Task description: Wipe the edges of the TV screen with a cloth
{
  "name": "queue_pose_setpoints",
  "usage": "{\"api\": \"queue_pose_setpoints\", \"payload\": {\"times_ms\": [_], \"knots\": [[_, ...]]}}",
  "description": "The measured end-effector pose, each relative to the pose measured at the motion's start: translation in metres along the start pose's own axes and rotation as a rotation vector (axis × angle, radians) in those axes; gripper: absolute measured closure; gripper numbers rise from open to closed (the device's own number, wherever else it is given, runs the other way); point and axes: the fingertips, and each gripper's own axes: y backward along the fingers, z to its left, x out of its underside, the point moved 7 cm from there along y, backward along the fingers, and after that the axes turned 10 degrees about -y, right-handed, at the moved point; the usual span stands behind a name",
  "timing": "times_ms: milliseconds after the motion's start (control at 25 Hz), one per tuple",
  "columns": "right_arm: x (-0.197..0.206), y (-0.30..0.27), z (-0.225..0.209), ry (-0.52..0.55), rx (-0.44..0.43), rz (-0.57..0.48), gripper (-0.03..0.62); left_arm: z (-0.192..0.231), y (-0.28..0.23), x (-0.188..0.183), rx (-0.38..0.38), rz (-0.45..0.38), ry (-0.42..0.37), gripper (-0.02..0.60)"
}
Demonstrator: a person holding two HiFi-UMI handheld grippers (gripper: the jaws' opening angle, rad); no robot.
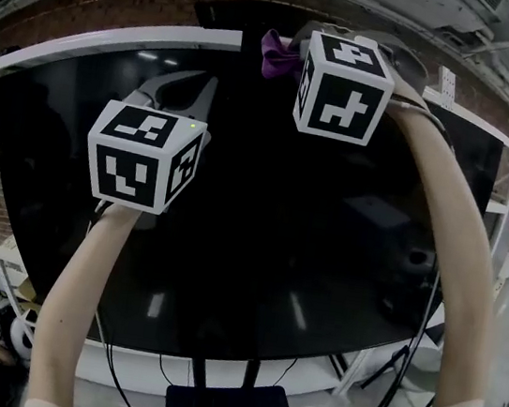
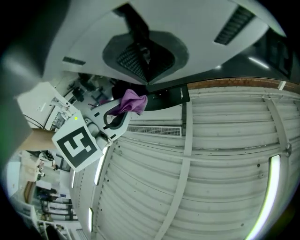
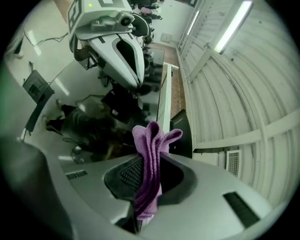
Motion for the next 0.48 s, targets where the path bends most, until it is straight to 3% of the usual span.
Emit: {"api": "queue_pose_setpoints", "payload": {"times_ms": [200,360,480], "knots": [[-0.047,-0.021,0.018,0.093,0.148,0.100,0.540,0.021,0.021,0.015,0.061,-0.042,-0.083,0.566],[-0.072,-0.029,0.018,0.061,0.137,0.126,0.540,0.045,0.041,0.025,0.081,-0.057,-0.058,0.566],[-0.089,-0.031,0.018,0.060,0.119,0.126,0.540,0.066,0.052,0.034,0.055,-0.067,-0.035,0.566]]}}
